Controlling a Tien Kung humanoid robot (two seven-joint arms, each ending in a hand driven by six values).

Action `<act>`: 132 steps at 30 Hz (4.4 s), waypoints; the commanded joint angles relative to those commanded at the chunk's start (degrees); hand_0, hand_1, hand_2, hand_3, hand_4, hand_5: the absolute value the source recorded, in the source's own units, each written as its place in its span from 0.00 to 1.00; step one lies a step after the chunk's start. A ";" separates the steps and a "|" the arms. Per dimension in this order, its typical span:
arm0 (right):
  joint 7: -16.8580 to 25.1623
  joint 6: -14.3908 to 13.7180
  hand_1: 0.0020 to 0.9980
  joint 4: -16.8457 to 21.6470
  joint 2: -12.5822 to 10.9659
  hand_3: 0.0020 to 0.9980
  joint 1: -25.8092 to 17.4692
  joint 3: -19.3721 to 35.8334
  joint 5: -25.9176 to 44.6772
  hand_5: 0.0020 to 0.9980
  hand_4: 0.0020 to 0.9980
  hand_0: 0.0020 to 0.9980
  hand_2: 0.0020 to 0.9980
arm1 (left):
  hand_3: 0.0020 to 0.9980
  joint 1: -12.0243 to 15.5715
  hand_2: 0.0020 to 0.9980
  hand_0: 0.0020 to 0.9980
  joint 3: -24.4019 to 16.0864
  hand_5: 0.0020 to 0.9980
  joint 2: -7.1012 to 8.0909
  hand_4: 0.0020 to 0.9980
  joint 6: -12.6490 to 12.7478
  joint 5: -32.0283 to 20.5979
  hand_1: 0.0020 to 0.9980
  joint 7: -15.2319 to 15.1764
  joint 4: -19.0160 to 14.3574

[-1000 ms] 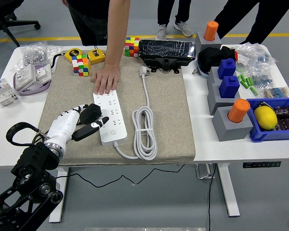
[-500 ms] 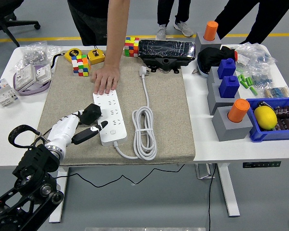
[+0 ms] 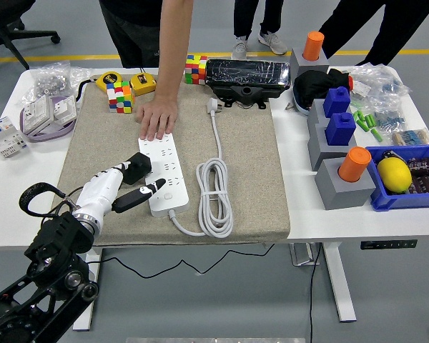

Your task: Pick up the plug,place it near the board,insert it into the board,press the button

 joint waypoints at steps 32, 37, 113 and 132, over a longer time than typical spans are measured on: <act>0.16 0.05 0.70 0.00 -0.05 0.76 0.12 -0.29 0.25 1.00 1.00 0.79 0.71 | 0.93 -3.07 0.96 1.00 4.63 1.00 0.43 1.00 -0.37 -0.41 0.97 0.00 0.61; 0.09 0.09 0.70 0.00 -0.08 0.76 0.14 -0.39 0.31 1.00 1.00 0.79 0.71 | 0.93 -4.12 0.96 1.00 5.43 1.00 0.62 1.00 -0.37 -0.42 0.97 0.00 0.77; -0.38 -0.08 0.69 0.00 -0.46 0.76 0.23 -1.53 1.00 1.00 1.00 0.79 0.71 | 0.83 -7.32 0.11 0.19 7.84 0.00 4.13 0.61 -27.96 11.41 0.00 -7.27 -4.29; -0.31 0.05 0.70 0.00 -0.51 0.76 0.35 -1.75 1.35 1.00 1.00 0.79 0.71 | 0.80 -7.54 0.11 0.19 7.49 0.00 4.28 0.59 -26.50 11.41 0.00 -7.77 -3.04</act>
